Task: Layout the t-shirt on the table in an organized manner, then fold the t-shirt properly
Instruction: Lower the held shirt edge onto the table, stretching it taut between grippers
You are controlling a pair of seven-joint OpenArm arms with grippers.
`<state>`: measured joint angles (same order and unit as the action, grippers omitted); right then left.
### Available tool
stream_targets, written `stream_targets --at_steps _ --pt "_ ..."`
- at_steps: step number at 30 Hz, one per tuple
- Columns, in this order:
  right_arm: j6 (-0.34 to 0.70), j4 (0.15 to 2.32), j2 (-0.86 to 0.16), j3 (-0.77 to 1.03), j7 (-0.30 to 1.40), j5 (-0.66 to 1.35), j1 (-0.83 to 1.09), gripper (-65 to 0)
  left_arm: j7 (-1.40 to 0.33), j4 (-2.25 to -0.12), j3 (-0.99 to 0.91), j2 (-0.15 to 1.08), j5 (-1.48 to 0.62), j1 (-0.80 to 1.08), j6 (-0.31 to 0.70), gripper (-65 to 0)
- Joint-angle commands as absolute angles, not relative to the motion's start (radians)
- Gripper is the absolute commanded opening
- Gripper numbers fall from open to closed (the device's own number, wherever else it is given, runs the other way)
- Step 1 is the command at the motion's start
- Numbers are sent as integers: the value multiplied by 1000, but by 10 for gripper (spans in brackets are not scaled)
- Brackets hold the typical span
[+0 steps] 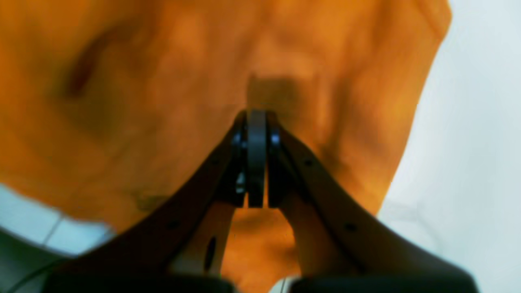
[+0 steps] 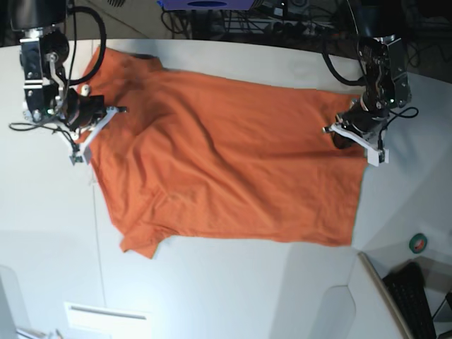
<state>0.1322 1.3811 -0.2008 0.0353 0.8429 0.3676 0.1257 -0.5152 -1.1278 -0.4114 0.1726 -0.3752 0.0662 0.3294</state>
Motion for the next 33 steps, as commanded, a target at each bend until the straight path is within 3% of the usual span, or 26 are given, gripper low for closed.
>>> stream_targets --at_steps 1,8,16,21,28,33 --pt "133 1357 -209 39 806 369 96 -650 -522 -1112 -407 189 -364 45 321 -650" --pt "133 1115 -213 39 664 367 -62 -650 -469 -901 -403 199 -263 -170 321 -650" --pt "133 915 -245 47 538 366 -229 -650 -421 -725 -403 124 -102 -397 321 -650" --pt "134 1145 -252 56 532 369 -145 -650 -472 -881 -412 122 -107 -349 323 -650" --pt "134 1546 -165 214 532 369 90 -650 -495 -1290 -415 124 -120 -53 325 -650" --pt "134 1670 -99 302 532 371 223 -650 -495 -1403 -552 131 -375 142 326 -650"
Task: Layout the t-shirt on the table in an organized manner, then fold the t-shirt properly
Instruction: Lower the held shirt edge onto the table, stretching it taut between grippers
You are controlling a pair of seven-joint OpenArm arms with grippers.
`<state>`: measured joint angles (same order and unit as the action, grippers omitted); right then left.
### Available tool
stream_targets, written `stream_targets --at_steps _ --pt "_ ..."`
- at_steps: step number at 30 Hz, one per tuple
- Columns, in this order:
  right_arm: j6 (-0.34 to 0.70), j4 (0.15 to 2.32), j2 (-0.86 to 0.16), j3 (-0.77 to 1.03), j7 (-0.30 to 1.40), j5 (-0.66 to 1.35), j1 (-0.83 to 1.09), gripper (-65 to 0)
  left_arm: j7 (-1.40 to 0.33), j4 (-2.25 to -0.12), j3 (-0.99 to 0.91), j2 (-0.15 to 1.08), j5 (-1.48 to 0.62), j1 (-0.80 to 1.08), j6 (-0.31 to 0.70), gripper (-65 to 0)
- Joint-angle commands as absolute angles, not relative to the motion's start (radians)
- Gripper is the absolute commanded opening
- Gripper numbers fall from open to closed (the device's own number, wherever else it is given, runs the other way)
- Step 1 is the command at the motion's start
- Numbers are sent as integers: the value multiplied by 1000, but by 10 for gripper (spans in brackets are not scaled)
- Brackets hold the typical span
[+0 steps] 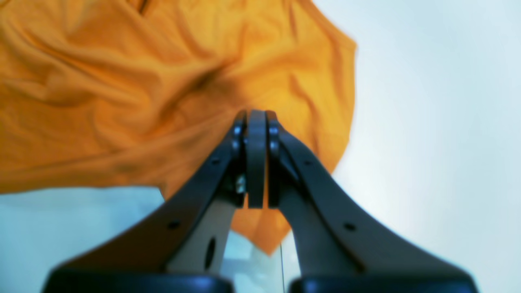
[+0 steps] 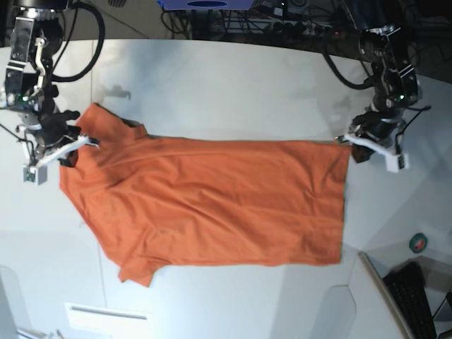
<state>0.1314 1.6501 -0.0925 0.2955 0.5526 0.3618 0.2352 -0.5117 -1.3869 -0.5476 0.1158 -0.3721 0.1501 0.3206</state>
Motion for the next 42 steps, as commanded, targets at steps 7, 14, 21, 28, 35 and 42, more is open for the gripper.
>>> stream_targets --at_steps 7,14,21,28,35,42 --pt "134 1679 -35 351 538 371 280 -650 -495 -1399 -601 151 -591 283 326 -650" --pt "255 1682 -31 318 538 371 297 -414 -489 -1333 -601 151 -601 254 326 -171" --pt "354 1678 -7 325 538 430 302 -363 -495 -1230 -601 145 -602 156 326 -219" --pt "352 1676 -7 325 532 430 303 -365 -495 -1109 -595 143 -604 54 326 -224" --pt "352 1673 21 499 533 435 283 -365 -495 -1020 -593 124 -604 -13 326 -225" --pt "360 1508 19 630 538 435 206 -360 -495 -1012 -593 125 -604 -12 328 -438"
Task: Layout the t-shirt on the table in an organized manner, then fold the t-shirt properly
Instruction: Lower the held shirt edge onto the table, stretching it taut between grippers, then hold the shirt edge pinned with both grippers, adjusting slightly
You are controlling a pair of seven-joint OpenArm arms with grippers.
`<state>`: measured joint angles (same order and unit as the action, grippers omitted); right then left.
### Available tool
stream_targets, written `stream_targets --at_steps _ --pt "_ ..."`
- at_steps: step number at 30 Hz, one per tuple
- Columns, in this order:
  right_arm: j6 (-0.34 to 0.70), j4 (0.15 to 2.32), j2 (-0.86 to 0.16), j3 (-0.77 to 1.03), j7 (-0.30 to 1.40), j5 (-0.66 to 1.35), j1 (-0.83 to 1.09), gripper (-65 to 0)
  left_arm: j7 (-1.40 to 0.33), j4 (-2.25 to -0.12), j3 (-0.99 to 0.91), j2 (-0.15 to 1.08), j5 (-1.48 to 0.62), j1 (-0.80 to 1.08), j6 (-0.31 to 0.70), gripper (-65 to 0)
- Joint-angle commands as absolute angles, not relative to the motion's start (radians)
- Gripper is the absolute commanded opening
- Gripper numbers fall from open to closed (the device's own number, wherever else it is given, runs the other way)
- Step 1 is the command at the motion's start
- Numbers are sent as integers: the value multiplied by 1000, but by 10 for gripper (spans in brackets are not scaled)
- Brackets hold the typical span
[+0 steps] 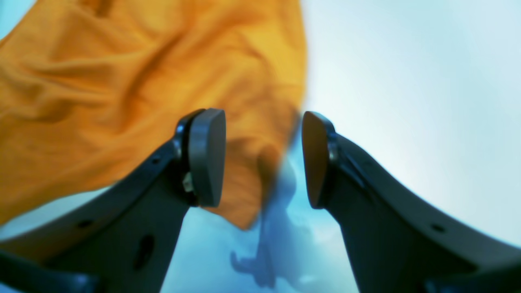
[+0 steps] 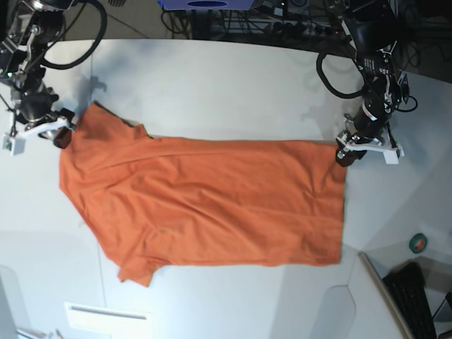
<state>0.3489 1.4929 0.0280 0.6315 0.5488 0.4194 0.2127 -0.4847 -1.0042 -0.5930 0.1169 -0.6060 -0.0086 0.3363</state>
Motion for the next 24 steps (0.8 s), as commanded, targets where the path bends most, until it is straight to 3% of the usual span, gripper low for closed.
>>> stream_targets --at_steps 1,4,5,9,13,24 --pt "360 1486 18 630 538 435 203 -360 -495 -1012 -593 128 -604 -10 328 -485" --pt "361 1438 18 625 538 435 194 -357 -495 -1017 -593 131 -604 -5 328 -629" --pt "361 1420 18 625 538 435 183 -357 -495 -1018 -593 131 -604 -4 328 -650" --pt "364 1336 16 625 538 435 154 -357 -495 -1018 -593 133 -604 -1 328 -650" --pt "444 1325 16 625 538 430 154 -357 -496 -1018 -593 133 -599 -1 328 -650" --pt "450 1271 -1 625 535 430 156 -359 -496 -1018 -593 133 -599 -1 328 -650"
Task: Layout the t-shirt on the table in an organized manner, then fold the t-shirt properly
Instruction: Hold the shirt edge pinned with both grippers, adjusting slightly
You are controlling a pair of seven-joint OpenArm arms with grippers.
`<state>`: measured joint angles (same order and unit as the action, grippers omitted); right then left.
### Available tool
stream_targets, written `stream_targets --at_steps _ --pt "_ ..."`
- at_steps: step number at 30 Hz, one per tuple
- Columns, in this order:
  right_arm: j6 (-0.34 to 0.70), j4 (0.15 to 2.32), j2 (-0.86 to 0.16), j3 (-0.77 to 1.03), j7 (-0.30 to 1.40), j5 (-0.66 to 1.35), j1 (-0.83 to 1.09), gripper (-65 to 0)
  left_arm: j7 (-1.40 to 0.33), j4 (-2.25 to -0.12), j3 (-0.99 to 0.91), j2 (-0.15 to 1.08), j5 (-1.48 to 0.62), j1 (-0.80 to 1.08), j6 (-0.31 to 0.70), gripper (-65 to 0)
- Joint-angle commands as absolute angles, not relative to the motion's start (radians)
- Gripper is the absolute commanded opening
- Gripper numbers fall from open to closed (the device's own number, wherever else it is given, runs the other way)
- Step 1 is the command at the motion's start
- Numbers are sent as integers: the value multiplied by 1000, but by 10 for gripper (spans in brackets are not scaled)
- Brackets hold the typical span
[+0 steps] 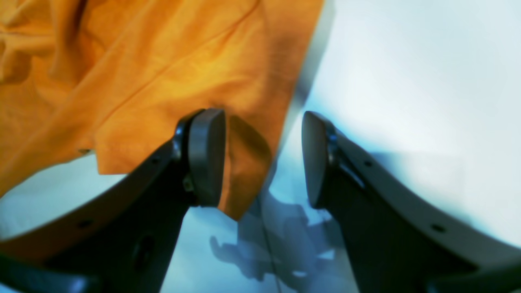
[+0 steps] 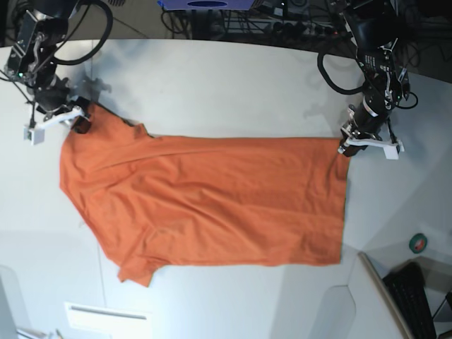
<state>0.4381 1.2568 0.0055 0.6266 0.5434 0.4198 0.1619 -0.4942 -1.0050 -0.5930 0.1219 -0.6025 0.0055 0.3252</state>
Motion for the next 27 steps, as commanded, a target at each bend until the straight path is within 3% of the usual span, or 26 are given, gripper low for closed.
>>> stream_targets --at_steps 1,9,11,13,27 --pt "452 1271 -1 624 538 430 156 -360 -496 -1018 -593 133 -599 -1 328 -650" --pt "452 1271 -1 522 535 433 170 -381 -496 -1018 -593 134 -596 1 328 -650" --pt "452 1271 -1 522 535 435 170 -486 -496 -1020 -593 147 -596 12 328 -650" --pt "452 1273 -2 522 536 435 170 -650 -496 -1020 -593 153 -596 19 328 -650" --pt "452 1280 -2 516 601 430 174 -650 -495 -1021 -591 186 -596 70 328 -650"
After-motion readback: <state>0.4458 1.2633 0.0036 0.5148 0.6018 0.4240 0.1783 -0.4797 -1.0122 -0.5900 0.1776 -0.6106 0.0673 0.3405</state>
